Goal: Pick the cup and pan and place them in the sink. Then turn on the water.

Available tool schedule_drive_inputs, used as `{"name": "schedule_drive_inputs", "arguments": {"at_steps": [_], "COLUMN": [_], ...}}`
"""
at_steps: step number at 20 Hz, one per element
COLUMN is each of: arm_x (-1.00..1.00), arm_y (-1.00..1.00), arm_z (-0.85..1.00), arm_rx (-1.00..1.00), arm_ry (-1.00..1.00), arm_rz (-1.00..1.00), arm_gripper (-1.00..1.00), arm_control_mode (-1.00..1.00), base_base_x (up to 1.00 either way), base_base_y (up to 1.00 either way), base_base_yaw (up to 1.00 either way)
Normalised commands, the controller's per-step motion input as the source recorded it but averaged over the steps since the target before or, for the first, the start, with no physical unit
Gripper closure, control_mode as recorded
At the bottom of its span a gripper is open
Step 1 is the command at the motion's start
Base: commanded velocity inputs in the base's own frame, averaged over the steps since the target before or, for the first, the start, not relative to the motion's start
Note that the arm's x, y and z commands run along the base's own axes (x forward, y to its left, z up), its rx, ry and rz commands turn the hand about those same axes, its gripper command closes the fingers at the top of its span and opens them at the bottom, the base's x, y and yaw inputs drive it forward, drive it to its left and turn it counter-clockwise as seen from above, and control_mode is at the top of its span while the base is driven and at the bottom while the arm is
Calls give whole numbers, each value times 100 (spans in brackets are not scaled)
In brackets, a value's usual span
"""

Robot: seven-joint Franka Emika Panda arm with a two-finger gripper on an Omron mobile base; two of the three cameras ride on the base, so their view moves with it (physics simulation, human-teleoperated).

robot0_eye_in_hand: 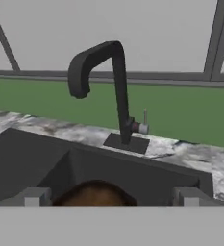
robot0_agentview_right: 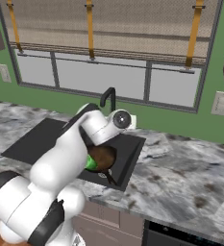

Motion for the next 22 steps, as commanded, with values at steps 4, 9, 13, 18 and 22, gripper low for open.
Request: {"name": "schedule_drive_inputs", "arguments": {"at_steps": [4, 9, 13, 18, 22], "arm_x": [0, 12, 14, 1, 1], "arm_y": [0, 0, 0, 0, 0], "arm_z": [1, 7, 0, 0, 0], "arm_rx": [0, 0, 0, 0, 0], "arm_ry": [-2, -1, -10, -16, -16], "arm_rz": [32, 34, 12, 0, 0], "arm_gripper": [-100, -100, -100, -100, -100], "arm_control_mode": [-100, -100, -100, -100, -100], "base_base_x": [0, 0, 0, 0, 0], "base_base_y": [0, 0, 0, 0, 0], "base_base_yaw": [0, 0, 0, 0, 0]}}
